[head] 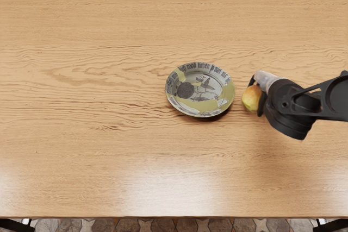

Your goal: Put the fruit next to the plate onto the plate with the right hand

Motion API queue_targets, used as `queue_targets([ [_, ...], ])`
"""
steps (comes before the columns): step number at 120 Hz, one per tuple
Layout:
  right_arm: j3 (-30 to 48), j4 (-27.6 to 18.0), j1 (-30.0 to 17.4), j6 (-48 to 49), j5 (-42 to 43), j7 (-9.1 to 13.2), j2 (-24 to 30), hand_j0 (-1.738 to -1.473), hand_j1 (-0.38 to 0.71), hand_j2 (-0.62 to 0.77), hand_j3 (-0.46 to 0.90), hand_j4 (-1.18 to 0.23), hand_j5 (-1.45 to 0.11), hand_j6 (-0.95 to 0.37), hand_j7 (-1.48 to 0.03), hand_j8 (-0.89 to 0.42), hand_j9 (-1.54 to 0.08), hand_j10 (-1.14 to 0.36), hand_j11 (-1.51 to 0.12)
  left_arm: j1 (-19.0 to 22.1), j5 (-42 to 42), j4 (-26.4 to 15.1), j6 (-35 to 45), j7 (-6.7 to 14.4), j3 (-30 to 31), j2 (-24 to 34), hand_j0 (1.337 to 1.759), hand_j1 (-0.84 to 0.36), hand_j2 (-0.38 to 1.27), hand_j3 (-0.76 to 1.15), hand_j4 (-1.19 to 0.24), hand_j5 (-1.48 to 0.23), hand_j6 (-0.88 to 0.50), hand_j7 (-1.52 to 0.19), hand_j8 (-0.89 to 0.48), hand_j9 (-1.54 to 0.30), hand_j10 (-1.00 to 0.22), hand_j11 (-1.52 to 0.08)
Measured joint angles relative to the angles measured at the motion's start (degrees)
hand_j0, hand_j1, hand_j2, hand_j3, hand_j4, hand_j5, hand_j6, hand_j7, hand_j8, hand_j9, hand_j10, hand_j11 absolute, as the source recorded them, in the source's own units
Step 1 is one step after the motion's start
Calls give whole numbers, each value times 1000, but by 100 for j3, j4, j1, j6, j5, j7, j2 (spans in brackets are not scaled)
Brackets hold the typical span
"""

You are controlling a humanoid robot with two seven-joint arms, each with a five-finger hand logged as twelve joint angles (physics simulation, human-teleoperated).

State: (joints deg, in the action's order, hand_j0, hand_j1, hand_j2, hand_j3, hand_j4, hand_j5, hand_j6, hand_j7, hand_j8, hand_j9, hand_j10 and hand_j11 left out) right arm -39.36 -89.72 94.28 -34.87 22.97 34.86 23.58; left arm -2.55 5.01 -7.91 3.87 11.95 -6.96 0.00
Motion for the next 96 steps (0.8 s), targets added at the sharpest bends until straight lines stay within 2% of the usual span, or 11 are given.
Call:
queue_targets([
  [51, 367, -608, 1077, 8, -21, 0, 184, -1647, 195, 146, 0, -413, -1086, -316, -1028, -393, -1082, -758, -1093, 0, 0, 0, 0, 0, 0, 0, 1658, 349, 0, 0, 0, 0, -1, 0, -1, 0, 0, 0],
  [73, 766, -675, 1194, 14, -35, -1, -26, -1647, 180, 149, 0, -410, -1124, -312, -1058, -398, -1119, -776, -1131, 0, 0, 0, 0, 0, 0, 0, 1658, 349, 0, 0, 0, 0, -1, 0, -1, 0, 0, 0],
  [87, 960, -684, 1217, 18, -56, 3, -225, -1646, 155, 63, 1, -423, -1149, -321, -1071, -405, -1135, -786, -1146, 0, 0, 0, 0, 0, 0, 0, 1658, 349, 0, 0, 0, 0, -1, 0, -1, 0, 0, 0],
  [93, 1031, -682, 1219, 18, -64, 2, -303, -1646, 155, 100, 1, -429, -1158, -318, -1077, -409, -1145, -790, -1157, 0, 0, 0, 0, 0, 0, 0, 1658, 349, 0, 0, 0, 0, -1, 0, -1, 0, 0, 0],
  [96, 1057, -680, 1218, 21, -64, 3, -345, -1646, 142, 4, 2, -426, -1168, -318, -1081, -404, -1153, -790, -1165, 0, 0, 0, 0, 0, -1, 0, 1658, 349, 0, 0, 0, 0, -1, 0, -1, 0, 0, 0],
])
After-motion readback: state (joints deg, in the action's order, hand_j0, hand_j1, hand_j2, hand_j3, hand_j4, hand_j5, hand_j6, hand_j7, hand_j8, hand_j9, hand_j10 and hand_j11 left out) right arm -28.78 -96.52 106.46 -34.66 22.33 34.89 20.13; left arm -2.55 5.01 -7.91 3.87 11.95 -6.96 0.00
